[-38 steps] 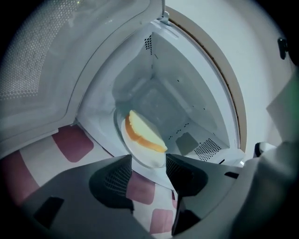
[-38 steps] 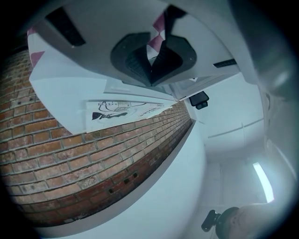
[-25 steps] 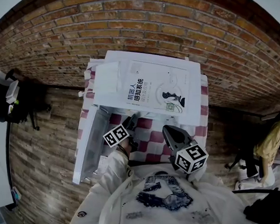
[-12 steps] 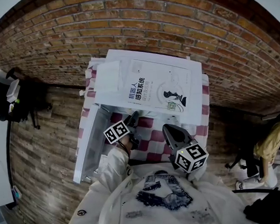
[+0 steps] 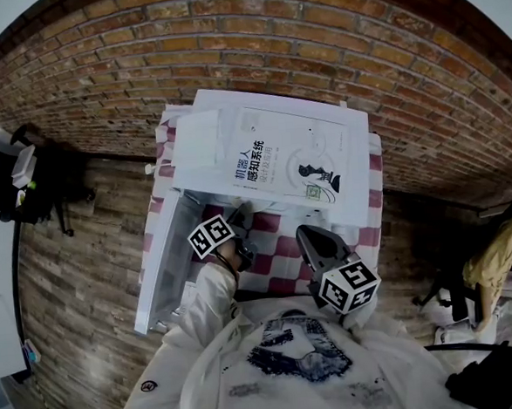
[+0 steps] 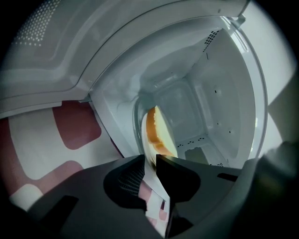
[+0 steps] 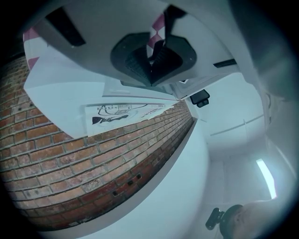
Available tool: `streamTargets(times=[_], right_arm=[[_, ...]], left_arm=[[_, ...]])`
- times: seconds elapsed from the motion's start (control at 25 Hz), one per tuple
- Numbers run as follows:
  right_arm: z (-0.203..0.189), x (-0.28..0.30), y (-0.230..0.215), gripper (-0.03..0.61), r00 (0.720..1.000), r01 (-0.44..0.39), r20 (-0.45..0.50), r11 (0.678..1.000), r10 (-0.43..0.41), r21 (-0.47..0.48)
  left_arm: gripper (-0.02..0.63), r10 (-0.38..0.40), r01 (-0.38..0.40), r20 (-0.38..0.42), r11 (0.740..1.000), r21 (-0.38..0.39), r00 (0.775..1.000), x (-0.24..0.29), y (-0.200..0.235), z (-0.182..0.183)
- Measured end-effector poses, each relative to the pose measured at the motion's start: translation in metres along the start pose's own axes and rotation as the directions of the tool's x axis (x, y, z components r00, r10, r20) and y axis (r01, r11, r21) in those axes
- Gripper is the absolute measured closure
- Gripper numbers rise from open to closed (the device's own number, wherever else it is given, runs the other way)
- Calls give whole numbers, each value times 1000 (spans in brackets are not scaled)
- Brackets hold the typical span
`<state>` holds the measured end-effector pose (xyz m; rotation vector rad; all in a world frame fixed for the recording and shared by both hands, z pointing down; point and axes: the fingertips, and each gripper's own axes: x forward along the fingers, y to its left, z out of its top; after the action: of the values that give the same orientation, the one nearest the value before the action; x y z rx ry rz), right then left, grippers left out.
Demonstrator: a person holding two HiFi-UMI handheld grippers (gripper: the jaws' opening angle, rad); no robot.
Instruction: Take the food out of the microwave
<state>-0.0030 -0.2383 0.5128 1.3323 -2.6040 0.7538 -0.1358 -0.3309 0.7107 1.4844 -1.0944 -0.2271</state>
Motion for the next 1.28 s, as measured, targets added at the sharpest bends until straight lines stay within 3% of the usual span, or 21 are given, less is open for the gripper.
streamTargets(times=[0.8,1.28], right_arm=[[-3,-7,0,565,1000,-1,8,1000,1,16],[-7,-13,1,565,1000,2,4,1000,-2,16]], left_arm=[[549,-16,16,5,997,-69,1000,-22,-1,-16],[545,-78,76,-13,992,-104,997,-19,-5,-22]])
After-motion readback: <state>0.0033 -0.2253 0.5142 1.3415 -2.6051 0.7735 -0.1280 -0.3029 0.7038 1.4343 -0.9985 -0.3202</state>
